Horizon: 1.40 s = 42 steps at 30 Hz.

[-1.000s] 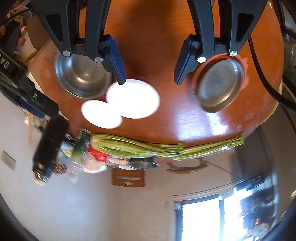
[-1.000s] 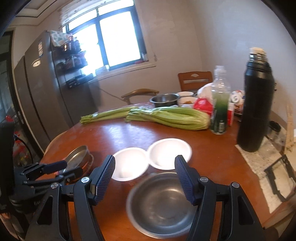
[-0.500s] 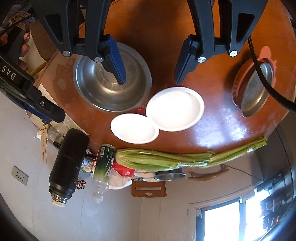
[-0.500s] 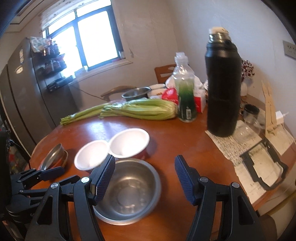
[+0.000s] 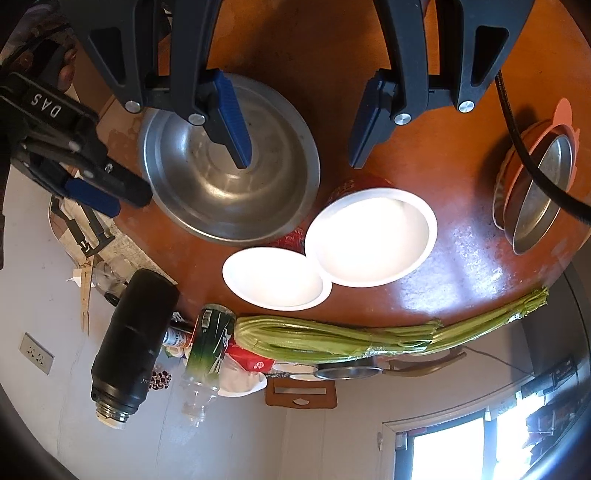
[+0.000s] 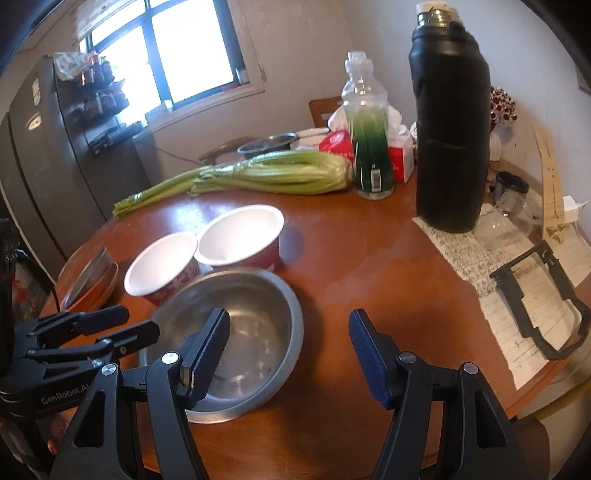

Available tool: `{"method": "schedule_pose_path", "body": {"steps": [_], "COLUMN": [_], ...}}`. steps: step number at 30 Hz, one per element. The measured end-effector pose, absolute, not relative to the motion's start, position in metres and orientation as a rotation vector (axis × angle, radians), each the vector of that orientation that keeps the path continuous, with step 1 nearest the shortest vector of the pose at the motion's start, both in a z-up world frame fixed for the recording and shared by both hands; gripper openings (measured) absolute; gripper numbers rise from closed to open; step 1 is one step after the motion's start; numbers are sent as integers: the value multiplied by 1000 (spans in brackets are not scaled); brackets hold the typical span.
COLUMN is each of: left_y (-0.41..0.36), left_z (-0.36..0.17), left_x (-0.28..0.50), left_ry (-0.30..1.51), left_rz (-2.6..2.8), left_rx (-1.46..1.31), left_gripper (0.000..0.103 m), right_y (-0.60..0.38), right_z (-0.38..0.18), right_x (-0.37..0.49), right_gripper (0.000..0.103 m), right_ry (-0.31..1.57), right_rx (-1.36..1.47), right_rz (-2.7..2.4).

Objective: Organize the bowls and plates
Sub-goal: 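Close the left tool on the rim of the deep steel bowl, then lift the deep steel bowl with the left tool and carry it aside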

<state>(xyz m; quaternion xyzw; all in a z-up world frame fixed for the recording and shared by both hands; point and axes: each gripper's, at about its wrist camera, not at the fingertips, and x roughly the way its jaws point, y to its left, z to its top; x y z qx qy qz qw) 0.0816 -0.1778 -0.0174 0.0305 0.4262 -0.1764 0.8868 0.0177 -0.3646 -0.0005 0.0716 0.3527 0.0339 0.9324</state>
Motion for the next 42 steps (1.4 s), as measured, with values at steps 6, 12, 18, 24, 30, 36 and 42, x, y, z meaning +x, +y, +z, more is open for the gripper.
{"method": "schedule_pose_path", "body": {"steps": [6,12,18,24,30,36,42], "left_y": [-175,-179,-185,-194,-198,-196,-190], "left_z": [-29,-41,-47,-50,-52,-45,-33], "left_x": [90,95,101,106,108,103,91], "left_ry": [916,943,954,962,961,944,917], "left_rz": [-344,-359,-363,-387,-406,-412,-419], "left_rx": [37,22,5,2,-4,-10,0], "left_gripper": [54,54,54,53,48,48,49], "right_y": [-355,-354,-352,-348,-346,-344,-338], "right_z": [-12,-26,-34,-37,-39,-35,-20], "right_x": [25,33,39,44,46,41,27], "right_gripper": [69,68,60,47,42,42,42], "right_ry": [749,776,784,779,784,783,757], "right_rx": [118,103,96,84,70,66,44], "right_rz": [98,85,96,119,124,125,127]}}
